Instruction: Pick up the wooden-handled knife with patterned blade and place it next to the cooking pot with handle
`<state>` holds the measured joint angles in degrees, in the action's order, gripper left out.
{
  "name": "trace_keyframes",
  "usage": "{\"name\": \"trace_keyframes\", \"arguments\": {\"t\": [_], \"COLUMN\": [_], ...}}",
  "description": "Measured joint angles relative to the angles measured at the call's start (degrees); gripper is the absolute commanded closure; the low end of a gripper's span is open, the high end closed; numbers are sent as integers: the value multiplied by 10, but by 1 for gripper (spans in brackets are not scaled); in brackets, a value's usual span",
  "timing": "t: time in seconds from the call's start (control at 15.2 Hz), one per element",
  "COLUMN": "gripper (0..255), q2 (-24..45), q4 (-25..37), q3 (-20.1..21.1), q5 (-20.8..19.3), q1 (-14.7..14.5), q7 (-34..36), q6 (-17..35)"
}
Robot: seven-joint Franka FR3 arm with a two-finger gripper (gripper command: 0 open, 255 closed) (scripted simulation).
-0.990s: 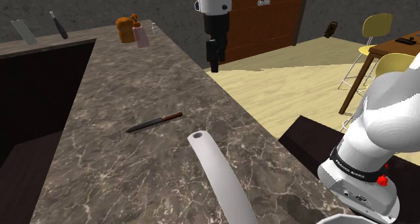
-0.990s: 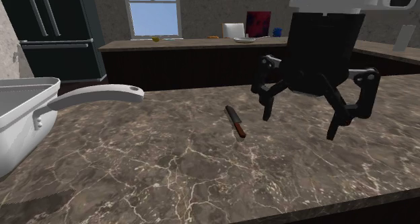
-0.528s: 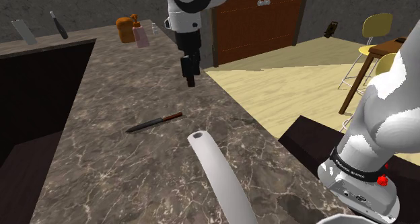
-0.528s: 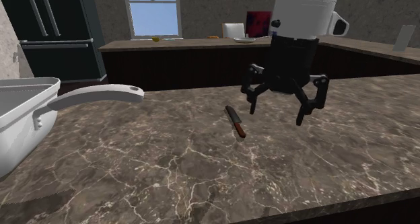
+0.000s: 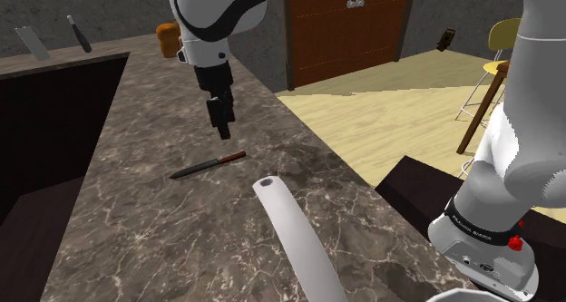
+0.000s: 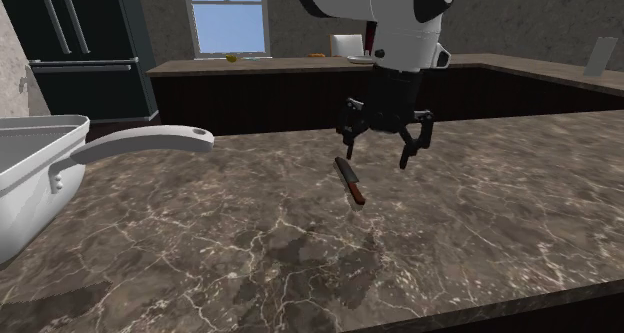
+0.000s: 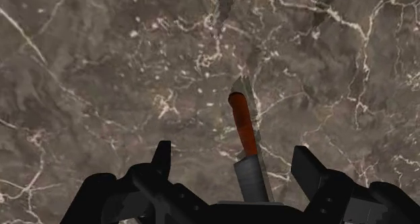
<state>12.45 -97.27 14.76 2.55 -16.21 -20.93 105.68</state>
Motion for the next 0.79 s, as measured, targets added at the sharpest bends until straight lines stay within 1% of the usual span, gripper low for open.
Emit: {"name": "trace_keyframes", "arguments": {"t": [0.2,0.33,0.79], "gripper": [0,0,0], "q2": [54,76,87], "q4": [54,73,34], "q3": [14,18,19], "q5": [-8,-13,-15], "q1": [-20,-26,-31], "q7": [-11,-15,-15], "q6": [-10,-9,39]}}
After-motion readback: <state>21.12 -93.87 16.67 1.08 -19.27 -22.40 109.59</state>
